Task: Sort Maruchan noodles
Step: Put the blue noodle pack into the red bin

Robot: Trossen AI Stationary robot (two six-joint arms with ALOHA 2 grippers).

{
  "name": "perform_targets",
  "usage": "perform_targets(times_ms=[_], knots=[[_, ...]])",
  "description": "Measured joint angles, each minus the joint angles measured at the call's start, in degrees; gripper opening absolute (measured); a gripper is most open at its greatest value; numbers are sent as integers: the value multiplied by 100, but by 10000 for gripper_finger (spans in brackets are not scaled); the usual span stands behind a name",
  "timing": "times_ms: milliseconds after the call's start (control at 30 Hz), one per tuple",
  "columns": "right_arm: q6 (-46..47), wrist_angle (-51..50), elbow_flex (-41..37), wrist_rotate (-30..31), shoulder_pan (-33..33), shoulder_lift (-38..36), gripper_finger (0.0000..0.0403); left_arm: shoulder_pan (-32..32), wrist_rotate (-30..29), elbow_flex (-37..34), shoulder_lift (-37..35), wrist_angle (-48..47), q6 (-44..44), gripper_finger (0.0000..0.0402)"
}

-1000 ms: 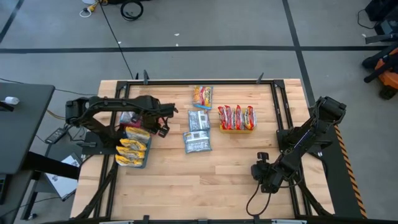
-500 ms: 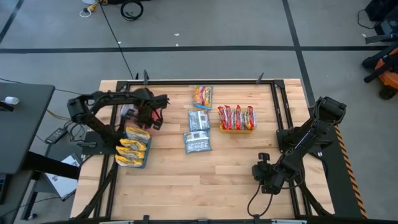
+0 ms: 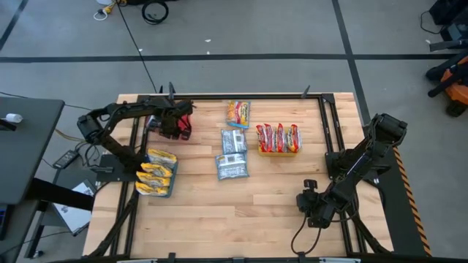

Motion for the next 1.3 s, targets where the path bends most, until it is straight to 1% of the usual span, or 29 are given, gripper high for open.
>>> perform_targets(times_ms=[100, 167, 233, 300, 333, 400, 433, 533, 600, 667, 767, 833, 867, 967, 1067, 1200, 1300], knots=[[4, 0, 0, -7, 0, 0, 188, 92, 1, 11, 0, 75, 32, 91], [36, 0, 2, -7, 2, 0, 188, 75, 24, 98, 0, -309, -64, 91], [39, 0, 2, 6, 2, 0, 188, -168, -10, 210, -29, -875, -226, 90], [-2, -4, 2, 70, 2, 0, 188, -666, -3, 307, -142, -1140, -433, 86], [-67, -6, -1, 116, 5, 2, 188, -987, 9, 371, -216, -1113, -563, 85], [-266, -10, -2, 248, -15, 4, 188, -1680, -68, 515, -358, -886, -827, 83], [-396, -8, -2, 272, -54, 4, 188, -2060, -200, 606, -403, -699, -939, 83], [-817, 0, -2, 269, -234, 4, 188, -3097, -943, 790, -474, 245, -1168, 84], [-1021, -2, 0, 316, -381, 4, 188, -3678, -1413, 809, -466, 1227, -1100, 88], [-1172, -26, 0, 471, -512, 4, 188, -4157, -1649, 809, -357, 2338, -742, 98], [-1327, -68, -4, 693, -650, 9, 188, -4731, -1815, 809, 19, 4069, 18, 120], [-1426, -90, -6, 762, -705, 11, 188, -5041, -1892, 817, 397, 5021, 594, 141], [-1450, -95, -4, 765, -719, 11, 188, -5174, -1965, 849, 609, 5301, 881, 152], [-1460, -124, 0, 743, -754, 9, 188, -5434, -2288, 1070, 1246, 5206, 1661, 182], [-1443, -137, 0, 735, -752, 9, 188, -5531, -2707, 1298, 1763, 5020, 2234, 205], [-1295, -159, 0, 633, -752, 4, 188, -5540, -3247, 1522, 2155, 5051, 2963, 224], [-1183, -175, 4, 574, -753, 2, 188, -5540, -3350, 1537, 2329, 5042, 3412, 226]])
